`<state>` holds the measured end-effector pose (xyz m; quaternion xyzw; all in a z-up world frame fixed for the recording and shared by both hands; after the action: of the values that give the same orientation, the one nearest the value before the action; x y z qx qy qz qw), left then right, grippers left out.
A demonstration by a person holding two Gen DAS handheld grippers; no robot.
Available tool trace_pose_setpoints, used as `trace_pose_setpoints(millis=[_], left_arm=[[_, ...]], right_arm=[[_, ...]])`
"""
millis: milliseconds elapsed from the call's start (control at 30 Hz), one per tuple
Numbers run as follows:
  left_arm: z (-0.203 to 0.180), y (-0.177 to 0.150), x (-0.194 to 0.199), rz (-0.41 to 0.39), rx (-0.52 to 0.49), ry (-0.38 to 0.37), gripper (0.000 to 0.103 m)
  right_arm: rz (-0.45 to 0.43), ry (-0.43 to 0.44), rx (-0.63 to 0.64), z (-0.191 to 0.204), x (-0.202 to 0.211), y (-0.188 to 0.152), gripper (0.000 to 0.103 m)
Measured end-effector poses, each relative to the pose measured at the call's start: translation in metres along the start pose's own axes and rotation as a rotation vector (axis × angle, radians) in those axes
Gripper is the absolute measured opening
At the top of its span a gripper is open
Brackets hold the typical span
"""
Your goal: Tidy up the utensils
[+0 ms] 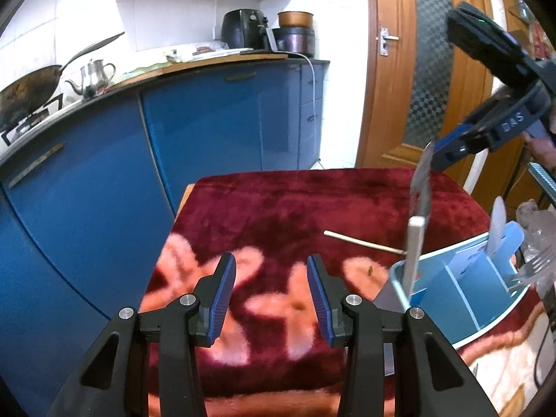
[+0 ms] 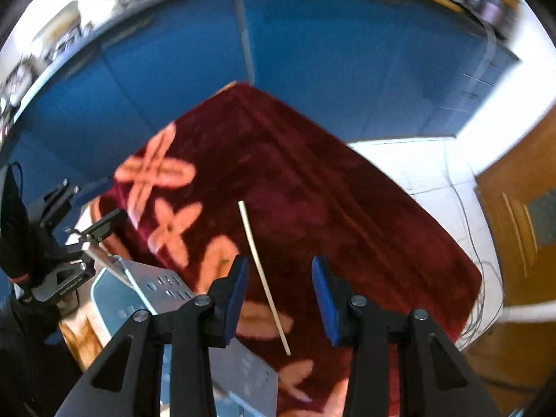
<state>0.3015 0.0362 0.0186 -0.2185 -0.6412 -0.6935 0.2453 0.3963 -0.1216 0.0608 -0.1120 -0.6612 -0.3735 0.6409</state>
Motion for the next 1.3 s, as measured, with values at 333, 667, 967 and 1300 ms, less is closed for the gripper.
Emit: trace_pose_setpoints(millis=[333, 667, 967, 1300], left_arm=[[0.016, -0.019, -0.027, 0.088, 0.075, 0.006, 0.044], [0.025, -0.027, -0.037, 0.123, 0.134, -0.001, 0.044], [0.022, -0.029, -0.039, 0.124, 0.128, -0.003, 0.044], [0.016, -0.028, -0.029, 0.091, 0.117, -0.003, 0.044]], right_arm=[[0.212, 0.068, 0.147, 0.025, -0.076, 0.021, 0.034], [0.351, 0.049, 0.206, 0.028, -0.122, 0.018, 0.017], [0.279, -0.039, 0.152, 0.002, -0.108, 0.023, 0.007], [0.039, -0.231, -0.078, -0.064, -0.025, -0.002, 0.007]])
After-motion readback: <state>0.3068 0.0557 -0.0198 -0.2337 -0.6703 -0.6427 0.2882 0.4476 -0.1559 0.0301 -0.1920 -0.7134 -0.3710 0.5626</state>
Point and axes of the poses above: each gripper's, at about its wrist camera, not at the fingertips, and x roughly against the way its jaws point, z to its left, y to its top, the point moved 7 cm from there along -x, roughly the way its jaws point, and after that the axes turned 6 degrees about y, right-handed, at the moved point
